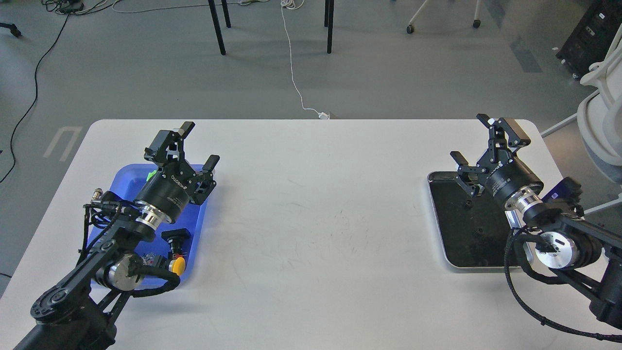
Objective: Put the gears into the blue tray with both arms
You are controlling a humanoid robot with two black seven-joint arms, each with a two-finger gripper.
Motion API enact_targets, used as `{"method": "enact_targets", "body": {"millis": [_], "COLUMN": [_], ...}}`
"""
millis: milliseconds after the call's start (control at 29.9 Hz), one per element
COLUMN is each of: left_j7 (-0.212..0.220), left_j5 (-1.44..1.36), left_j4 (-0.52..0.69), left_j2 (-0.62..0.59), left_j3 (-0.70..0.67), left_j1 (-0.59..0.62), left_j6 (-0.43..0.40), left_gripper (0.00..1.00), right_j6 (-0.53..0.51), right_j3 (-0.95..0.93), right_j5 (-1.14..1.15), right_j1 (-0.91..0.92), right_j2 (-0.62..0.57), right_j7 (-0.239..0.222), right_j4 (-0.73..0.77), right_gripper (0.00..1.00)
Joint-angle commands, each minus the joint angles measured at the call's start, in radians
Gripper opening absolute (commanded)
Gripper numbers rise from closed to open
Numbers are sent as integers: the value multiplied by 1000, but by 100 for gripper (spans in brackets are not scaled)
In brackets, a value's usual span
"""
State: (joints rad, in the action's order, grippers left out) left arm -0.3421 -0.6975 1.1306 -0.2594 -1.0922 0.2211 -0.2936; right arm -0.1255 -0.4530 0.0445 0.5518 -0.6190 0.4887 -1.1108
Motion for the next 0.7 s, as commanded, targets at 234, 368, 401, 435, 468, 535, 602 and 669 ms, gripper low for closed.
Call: {"method": "enact_targets", "body": {"millis": [234,368,401,435,468,535,602,669], "left_j7": [-3,-11,-11,-11,-9,-5,-8,-11], "left_j5": [9,21,21,21,21,38,45,49], "left_j4": [0,-3,-3,-5,-3,3,2,2], "left_j2": [-11,-30,-40,-50,-63,-80,-90,-96], "left_j3": [2,-6,-8,-8,-6,-9,-5,-5], "left_j1": [3,3,4,4,4,4,7,6], "left_j6": [1,17,28,28,24,22,30,30], "left_gripper": [98,98,98,98,98,98,98,98], "right_j6": [-39,-40,-40,-40,-40,-39,-43,-52], "right_j3": [-21,-10,-9,-9,-9,-9,-7,-3], "right_j5": [-2,-2,-2,-2,0,0,0,5], "right_j1": [-7,-10,-13,-13,-15,-15,-15,-10], "right_j2": [-11,-13,-13,-13,-13,-11,-21,-65], "right_j7": [0,0,0,0,0,0,0,0], "right_j4": [9,11,11,11,12,14,3,-6], "right_gripper": [99,99,99,99,99,99,99,99]}}
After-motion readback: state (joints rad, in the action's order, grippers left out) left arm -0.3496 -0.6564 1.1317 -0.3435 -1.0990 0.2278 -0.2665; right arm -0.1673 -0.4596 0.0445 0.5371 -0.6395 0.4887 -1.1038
